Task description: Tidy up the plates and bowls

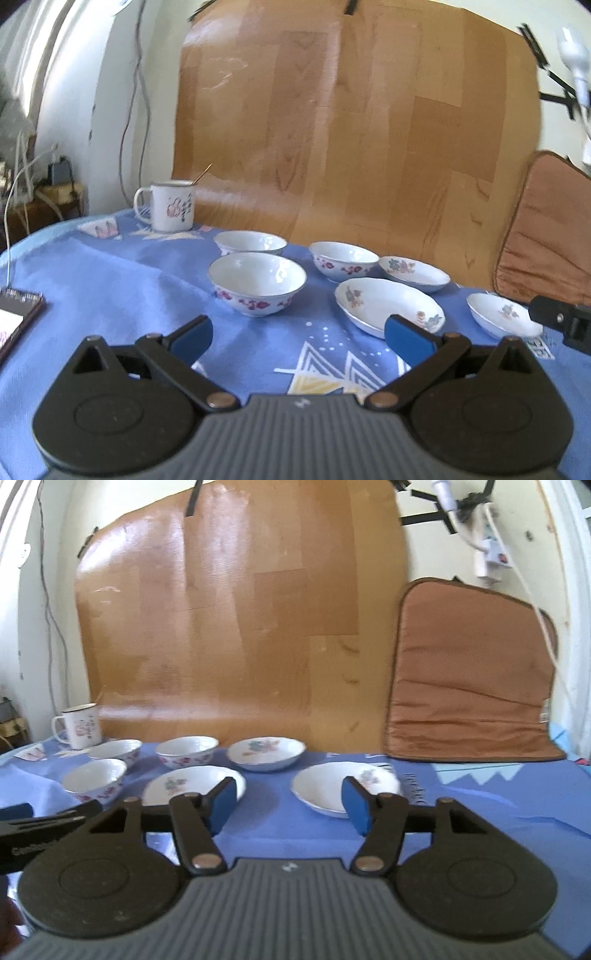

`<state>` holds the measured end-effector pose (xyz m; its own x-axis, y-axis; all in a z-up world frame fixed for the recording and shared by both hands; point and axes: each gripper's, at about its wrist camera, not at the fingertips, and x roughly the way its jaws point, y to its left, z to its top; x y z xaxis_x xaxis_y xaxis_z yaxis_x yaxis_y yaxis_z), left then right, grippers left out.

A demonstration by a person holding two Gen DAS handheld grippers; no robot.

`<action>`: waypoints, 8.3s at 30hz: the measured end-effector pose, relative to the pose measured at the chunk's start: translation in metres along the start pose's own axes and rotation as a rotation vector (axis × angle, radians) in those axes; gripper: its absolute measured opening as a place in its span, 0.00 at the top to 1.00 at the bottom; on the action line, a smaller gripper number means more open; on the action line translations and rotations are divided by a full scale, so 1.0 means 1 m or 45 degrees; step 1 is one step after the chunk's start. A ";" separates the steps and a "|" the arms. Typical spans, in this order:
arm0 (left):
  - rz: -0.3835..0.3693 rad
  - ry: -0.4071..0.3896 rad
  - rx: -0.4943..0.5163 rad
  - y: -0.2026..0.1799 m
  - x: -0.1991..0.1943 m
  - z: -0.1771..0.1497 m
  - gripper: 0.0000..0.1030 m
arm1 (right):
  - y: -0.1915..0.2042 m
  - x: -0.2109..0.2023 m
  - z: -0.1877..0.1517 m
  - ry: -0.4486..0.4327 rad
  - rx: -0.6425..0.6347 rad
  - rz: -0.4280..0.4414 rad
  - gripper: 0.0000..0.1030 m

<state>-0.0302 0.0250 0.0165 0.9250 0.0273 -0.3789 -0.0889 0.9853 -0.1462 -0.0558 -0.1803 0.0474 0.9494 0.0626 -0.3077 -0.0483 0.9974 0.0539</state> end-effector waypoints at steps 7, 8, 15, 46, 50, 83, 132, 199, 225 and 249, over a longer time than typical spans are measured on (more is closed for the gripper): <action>0.003 0.047 -0.100 0.014 0.006 0.002 0.00 | 0.010 0.000 0.002 0.000 -0.055 0.030 0.41; 0.002 0.045 -0.096 0.014 0.005 0.002 0.00 | 0.010 0.000 0.002 0.003 -0.061 0.033 0.41; -0.010 0.043 -0.087 0.012 0.005 0.002 0.00 | 0.016 0.001 0.002 0.014 -0.099 0.051 0.40; -0.029 0.052 -0.098 0.014 0.006 0.002 0.00 | 0.021 0.015 0.015 0.138 -0.084 0.153 0.39; -0.043 0.049 -0.092 0.014 0.006 0.002 0.00 | 0.023 0.027 0.016 0.188 -0.072 0.186 0.42; -0.316 0.171 0.098 -0.011 0.009 -0.001 0.17 | -0.068 -0.002 -0.001 0.598 0.205 0.317 0.86; -0.784 0.499 0.359 -0.213 0.004 -0.008 0.71 | -0.230 -0.118 -0.021 0.173 0.511 -0.242 0.59; -0.553 0.649 0.033 -0.043 0.044 0.008 0.68 | -0.067 0.011 -0.020 0.698 0.483 0.479 0.75; -0.684 0.667 0.237 -0.132 0.007 -0.018 0.80 | -0.119 -0.055 -0.034 0.500 0.389 0.207 0.84; -0.873 0.649 0.443 -0.263 -0.009 -0.028 0.80 | -0.212 -0.110 -0.045 0.293 0.556 -0.069 0.84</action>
<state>-0.0256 -0.2392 0.0330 0.4526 -0.5773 -0.6796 0.6105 0.7561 -0.2357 -0.1640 -0.3971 0.0272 0.8515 0.0666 -0.5201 0.1805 0.8940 0.4101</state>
